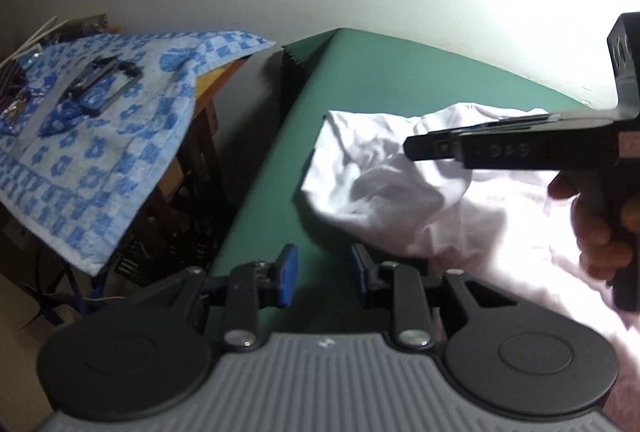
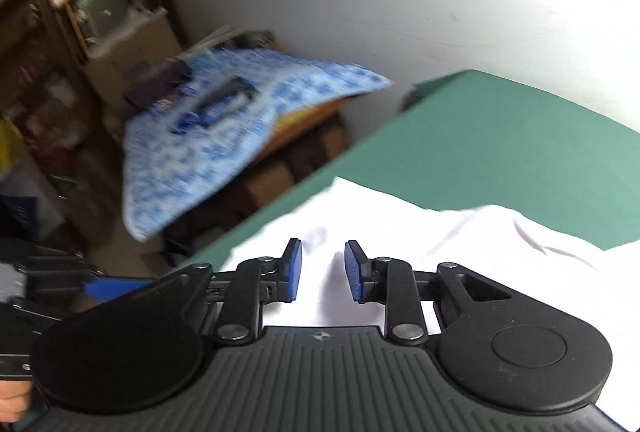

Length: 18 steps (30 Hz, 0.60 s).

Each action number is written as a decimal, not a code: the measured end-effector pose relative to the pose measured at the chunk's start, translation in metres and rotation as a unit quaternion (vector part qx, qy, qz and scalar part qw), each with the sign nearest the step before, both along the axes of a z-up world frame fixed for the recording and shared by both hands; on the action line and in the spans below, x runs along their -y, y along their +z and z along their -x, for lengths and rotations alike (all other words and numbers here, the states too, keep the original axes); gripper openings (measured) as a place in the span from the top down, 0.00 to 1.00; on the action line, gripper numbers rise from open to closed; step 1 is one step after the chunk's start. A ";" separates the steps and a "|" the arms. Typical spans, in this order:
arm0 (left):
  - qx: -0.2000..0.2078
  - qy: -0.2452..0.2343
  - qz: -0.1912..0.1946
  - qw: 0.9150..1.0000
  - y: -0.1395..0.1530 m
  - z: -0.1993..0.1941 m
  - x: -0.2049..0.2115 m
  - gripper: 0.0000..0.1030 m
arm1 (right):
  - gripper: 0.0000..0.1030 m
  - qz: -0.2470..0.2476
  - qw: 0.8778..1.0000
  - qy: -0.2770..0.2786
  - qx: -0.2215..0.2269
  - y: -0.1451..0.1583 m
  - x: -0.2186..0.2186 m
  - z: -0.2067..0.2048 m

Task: Fold clothes

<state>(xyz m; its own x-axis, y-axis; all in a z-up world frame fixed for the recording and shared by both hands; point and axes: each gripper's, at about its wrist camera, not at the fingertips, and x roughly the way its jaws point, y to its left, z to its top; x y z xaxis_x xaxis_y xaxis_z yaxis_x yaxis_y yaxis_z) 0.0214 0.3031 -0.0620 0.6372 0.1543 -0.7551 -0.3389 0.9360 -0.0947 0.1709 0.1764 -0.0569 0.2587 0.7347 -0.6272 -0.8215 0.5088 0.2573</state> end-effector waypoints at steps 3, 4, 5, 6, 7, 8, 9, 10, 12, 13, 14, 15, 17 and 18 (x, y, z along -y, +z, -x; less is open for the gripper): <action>-0.008 -0.008 0.032 0.999 -0.007 -0.021 0.000 0.71 | 0.74 0.020 0.999 0.006 0.029 -0.013 -0.018 0.003; -0.008 -0.007 0.041 0.999 -0.008 -0.026 0.000 0.71 | 0.81 0.028 0.999 0.009 0.040 -0.017 -0.025 0.005; -0.010 -0.006 0.047 0.999 -0.010 -0.032 0.000 0.73 | 0.88 0.038 0.997 0.005 0.060 -0.020 -0.032 0.006; -0.014 -0.002 0.046 0.999 -0.011 -0.038 0.001 0.77 | 0.97 0.049 0.995 -0.002 0.084 -0.023 -0.040 0.007; -0.016 0.002 0.037 0.999 -0.012 -0.042 0.003 0.81 | 0.98 0.052 0.994 -0.004 0.093 -0.024 -0.046 0.003; -0.019 0.008 0.023 1.000 -0.013 -0.046 0.004 0.97 | 0.98 0.047 0.995 -0.007 0.090 -0.023 -0.051 -0.002; -0.022 0.016 0.013 1.000 -0.013 -0.047 0.005 1.00 | 0.99 0.045 0.995 -0.018 0.086 -0.023 -0.053 -0.010; -0.021 0.020 0.018 0.999 -0.013 -0.046 0.002 1.00 | 0.99 0.043 0.995 -0.032 0.083 -0.023 -0.054 -0.019; -0.020 0.033 0.025 0.999 -0.012 -0.042 -0.005 1.00 | 0.99 0.033 0.996 -0.053 0.067 -0.022 -0.056 -0.035; -0.020 0.039 0.023 0.999 -0.011 -0.038 -0.009 1.00 | 0.97 0.019 0.997 -0.055 0.049 -0.022 -0.052 -0.041; -0.021 0.046 0.019 0.999 -0.010 -0.034 -0.013 1.00 | 0.96 0.005 0.998 -0.055 0.031 -0.021 -0.047 -0.046; -0.020 0.051 0.011 0.998 -0.007 -0.029 -0.016 1.00 | 0.92 -0.006 0.998 -0.052 0.023 -0.020 -0.043 -0.047; -0.006 0.046 0.008 0.999 0.003 -0.018 -0.023 1.00 | 0.89 -0.012 0.999 -0.031 0.006 -0.018 -0.041 -0.048; 0.003 0.046 0.007 0.999 0.008 -0.014 -0.026 1.00 | 0.82 -0.011 1.000 -0.023 -0.003 -0.018 -0.041 -0.048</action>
